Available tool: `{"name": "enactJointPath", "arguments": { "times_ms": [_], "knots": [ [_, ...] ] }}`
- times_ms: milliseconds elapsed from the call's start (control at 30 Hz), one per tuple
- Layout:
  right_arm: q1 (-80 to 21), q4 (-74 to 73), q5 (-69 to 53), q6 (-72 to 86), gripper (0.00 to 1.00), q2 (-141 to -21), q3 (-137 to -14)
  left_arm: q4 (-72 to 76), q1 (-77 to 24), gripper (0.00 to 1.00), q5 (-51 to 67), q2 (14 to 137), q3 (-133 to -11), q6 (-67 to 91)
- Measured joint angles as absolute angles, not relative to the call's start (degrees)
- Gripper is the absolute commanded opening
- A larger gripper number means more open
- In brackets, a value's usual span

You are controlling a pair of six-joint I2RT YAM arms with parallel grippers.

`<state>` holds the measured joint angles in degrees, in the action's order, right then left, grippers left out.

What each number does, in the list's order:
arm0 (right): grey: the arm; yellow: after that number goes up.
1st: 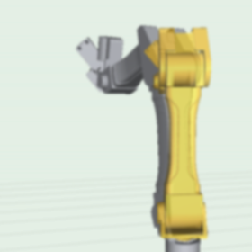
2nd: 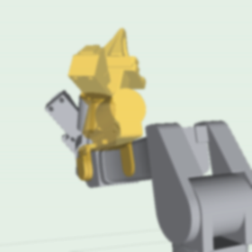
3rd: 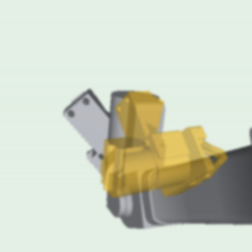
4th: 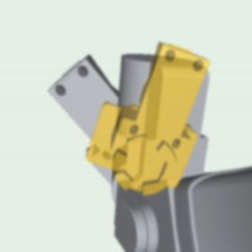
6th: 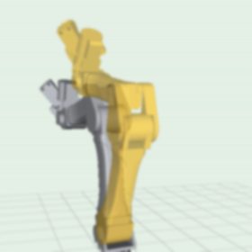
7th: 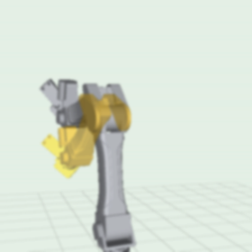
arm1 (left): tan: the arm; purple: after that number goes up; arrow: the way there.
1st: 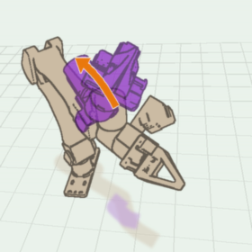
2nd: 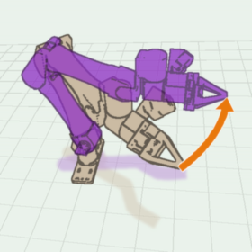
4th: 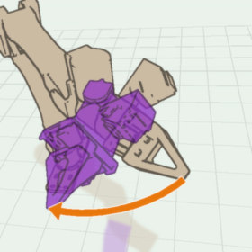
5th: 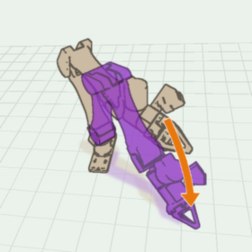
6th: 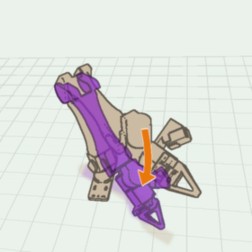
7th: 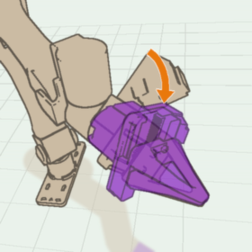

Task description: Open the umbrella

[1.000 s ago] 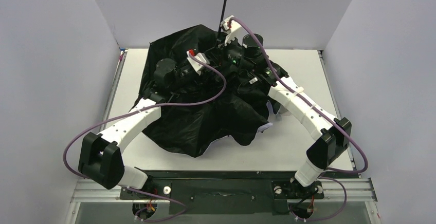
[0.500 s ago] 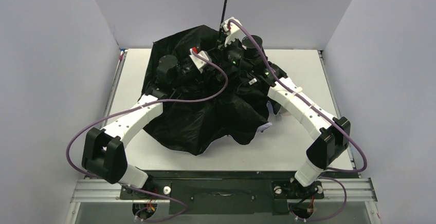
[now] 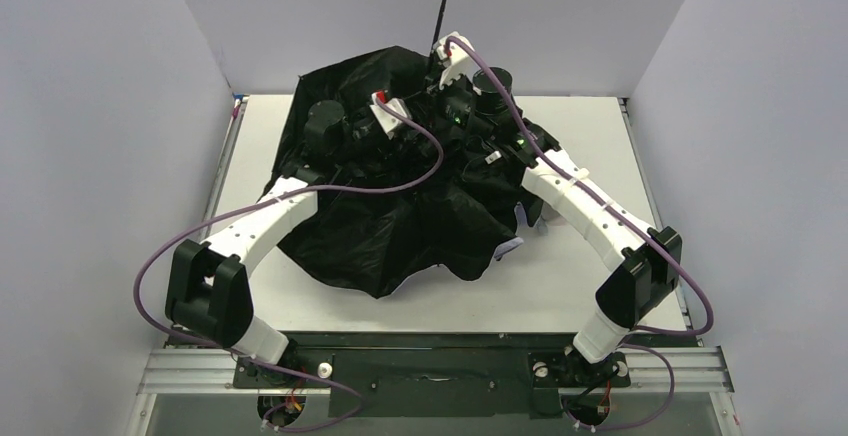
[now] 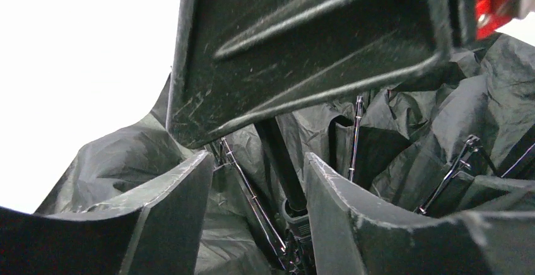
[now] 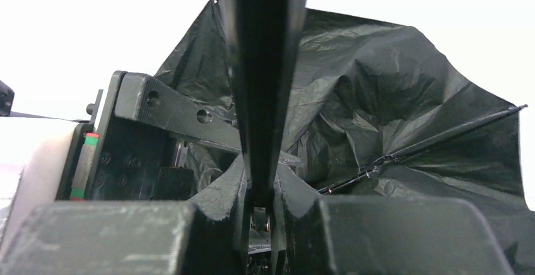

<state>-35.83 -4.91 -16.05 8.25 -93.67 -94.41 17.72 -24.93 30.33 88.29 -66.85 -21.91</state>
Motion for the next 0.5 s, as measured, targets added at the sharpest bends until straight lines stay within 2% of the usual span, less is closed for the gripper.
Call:
{"name": "enactJointPath", "arguments": {
  "times_ms": [67, 233, 400, 500],
  "knots": [
    [-35.6, -5.4, -16.4, 8.4, 0.00, -93.7, -94.4, 17.5, -24.5, 0.58, 30.8, 88.7, -67.0, -22.7],
    [-35.5, -5.9, -17.3, 8.5, 0.00, -93.7, -93.8, 15.0, -23.5, 0.58, 33.2, 89.0, -68.0, -23.1],
    [-35.4, -3.0, -18.2, 7.6, 0.00, -93.6, -90.5, 13.6, -21.5, 0.73, 35.0, 85.6, -65.3, -22.3],
    [-34.2, -0.3, -17.3, 6.2, 0.00, -92.7, -89.5, 10.2, -18.5, 0.77, 33.7, 83.5, -61.3, -21.6]
  ]
}}
